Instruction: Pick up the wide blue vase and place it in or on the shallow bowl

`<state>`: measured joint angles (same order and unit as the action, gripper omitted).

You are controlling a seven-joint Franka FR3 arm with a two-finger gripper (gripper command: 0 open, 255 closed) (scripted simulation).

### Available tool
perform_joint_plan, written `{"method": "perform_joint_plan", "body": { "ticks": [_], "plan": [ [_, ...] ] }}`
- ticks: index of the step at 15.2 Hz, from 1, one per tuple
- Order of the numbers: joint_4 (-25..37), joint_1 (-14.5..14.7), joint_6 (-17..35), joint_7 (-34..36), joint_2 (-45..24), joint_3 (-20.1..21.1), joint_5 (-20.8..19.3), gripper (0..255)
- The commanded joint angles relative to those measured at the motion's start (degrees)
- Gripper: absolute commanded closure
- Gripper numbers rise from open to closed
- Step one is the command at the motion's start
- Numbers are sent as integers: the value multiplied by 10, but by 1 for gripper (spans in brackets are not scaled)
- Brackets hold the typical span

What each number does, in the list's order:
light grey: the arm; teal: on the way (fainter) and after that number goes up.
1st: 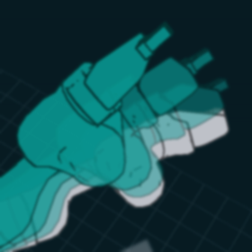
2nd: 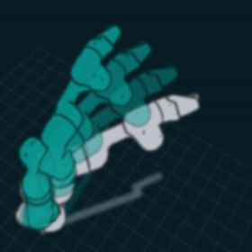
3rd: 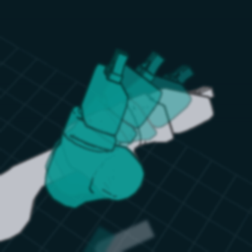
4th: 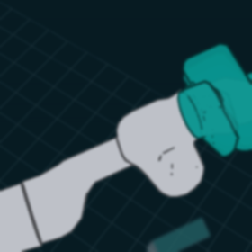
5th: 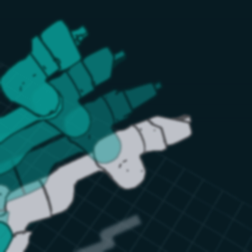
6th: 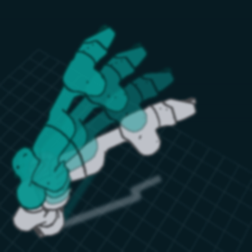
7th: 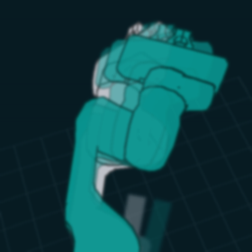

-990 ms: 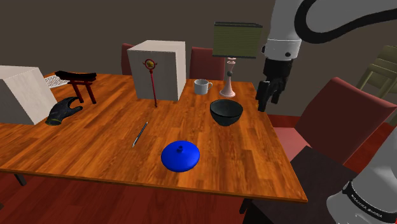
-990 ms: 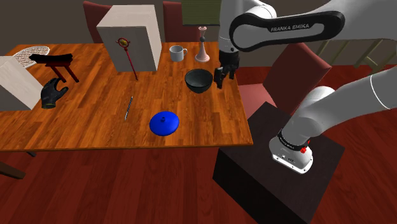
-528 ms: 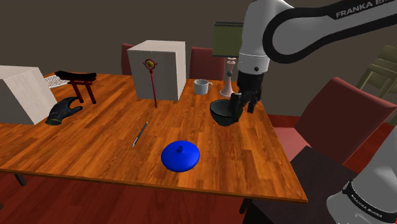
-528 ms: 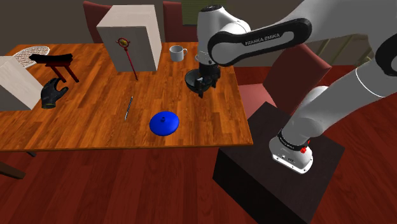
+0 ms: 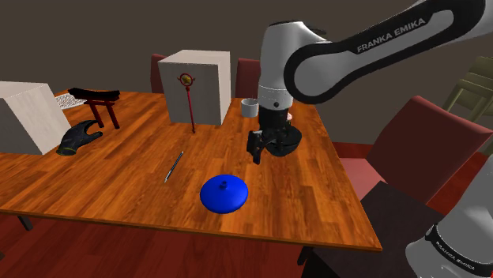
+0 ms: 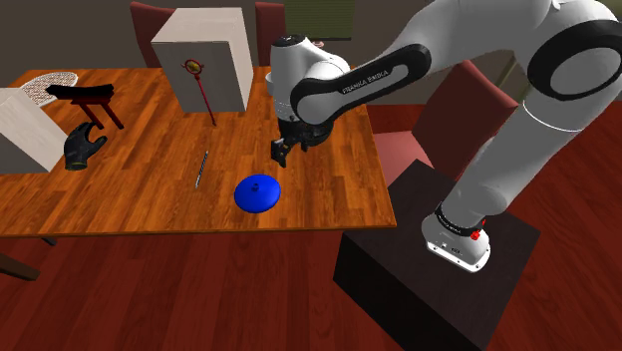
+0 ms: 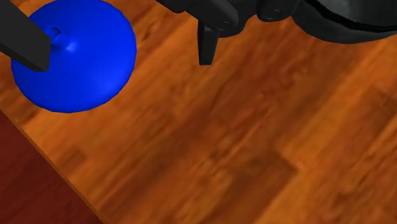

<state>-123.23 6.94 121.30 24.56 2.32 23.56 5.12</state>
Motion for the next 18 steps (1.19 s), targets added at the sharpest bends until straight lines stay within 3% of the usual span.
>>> {"method": "perform_joint_plan", "body": {
  "ticks": [1,10,18],
  "plan": [
    [38,8,12,31,-47,11,-23,0],
    [215,72,29,135,-238,11,-127,0],
    [199,80,74,145,-270,3,-143,0]
  ]
}}
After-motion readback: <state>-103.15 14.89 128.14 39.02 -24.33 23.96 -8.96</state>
